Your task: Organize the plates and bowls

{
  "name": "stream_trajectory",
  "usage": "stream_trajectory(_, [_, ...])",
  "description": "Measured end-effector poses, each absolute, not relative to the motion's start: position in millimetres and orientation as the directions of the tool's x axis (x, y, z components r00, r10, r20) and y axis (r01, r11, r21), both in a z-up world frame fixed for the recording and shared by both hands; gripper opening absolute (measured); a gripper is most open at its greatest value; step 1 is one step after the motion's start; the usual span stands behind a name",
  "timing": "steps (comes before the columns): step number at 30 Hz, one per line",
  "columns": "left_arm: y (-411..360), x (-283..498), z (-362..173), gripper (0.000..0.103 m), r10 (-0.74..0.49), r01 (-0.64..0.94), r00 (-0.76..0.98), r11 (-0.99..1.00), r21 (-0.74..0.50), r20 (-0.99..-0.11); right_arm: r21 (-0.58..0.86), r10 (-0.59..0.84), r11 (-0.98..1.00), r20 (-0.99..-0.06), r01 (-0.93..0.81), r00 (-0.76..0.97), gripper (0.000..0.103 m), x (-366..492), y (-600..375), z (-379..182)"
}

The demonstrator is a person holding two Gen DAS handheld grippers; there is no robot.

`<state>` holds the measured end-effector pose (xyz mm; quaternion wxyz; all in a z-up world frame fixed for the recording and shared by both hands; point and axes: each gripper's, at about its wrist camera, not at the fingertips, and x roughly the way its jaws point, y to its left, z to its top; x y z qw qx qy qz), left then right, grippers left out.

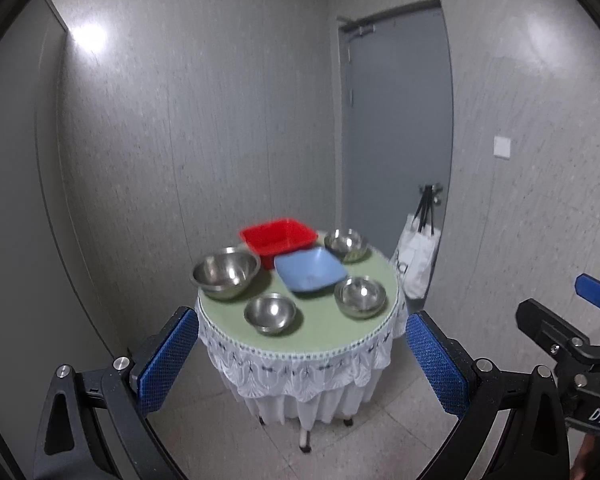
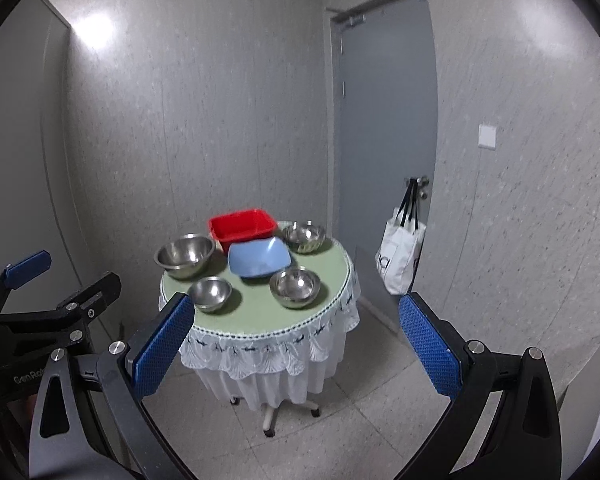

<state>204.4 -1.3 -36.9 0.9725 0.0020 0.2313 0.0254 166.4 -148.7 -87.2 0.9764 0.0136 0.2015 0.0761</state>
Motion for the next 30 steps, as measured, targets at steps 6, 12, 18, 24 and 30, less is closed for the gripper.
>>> stream_trajectory(6, [16,271,-53,0.102,0.069,-0.072,0.826,0.997,0.018,-0.560,0.077,0.151,0.988,-0.474,-0.131,0.867,0.103,207,-150,-116])
stream_trajectory(12, [36,352,-67,0.102,0.085,-0.104,0.775,0.995,0.006,-0.627,0.104,0.155,0.988,-0.536,-0.118,0.830,0.103,261,-141,-145])
stream_trajectory(18, [62,455,-78,0.102,0.048,-0.081,0.767,0.996,-0.023,-0.639,0.095,0.156,0.988,-0.588,-0.124,0.793,0.103,335,-114,-168])
stream_trajectory(24, [92,563,-85,0.102,0.017,-0.041,0.760,0.999,-0.021,-0.650,0.097,0.144,0.990,-0.633,-0.107,0.761,0.103,418,-92,-180])
stream_trajectory(30, [131,660,-101,0.102,0.027,-0.057,0.751,0.998,-0.024,-0.660,0.104,0.138,0.990,-0.645,-0.093,0.751,0.103,495,-69,-181])
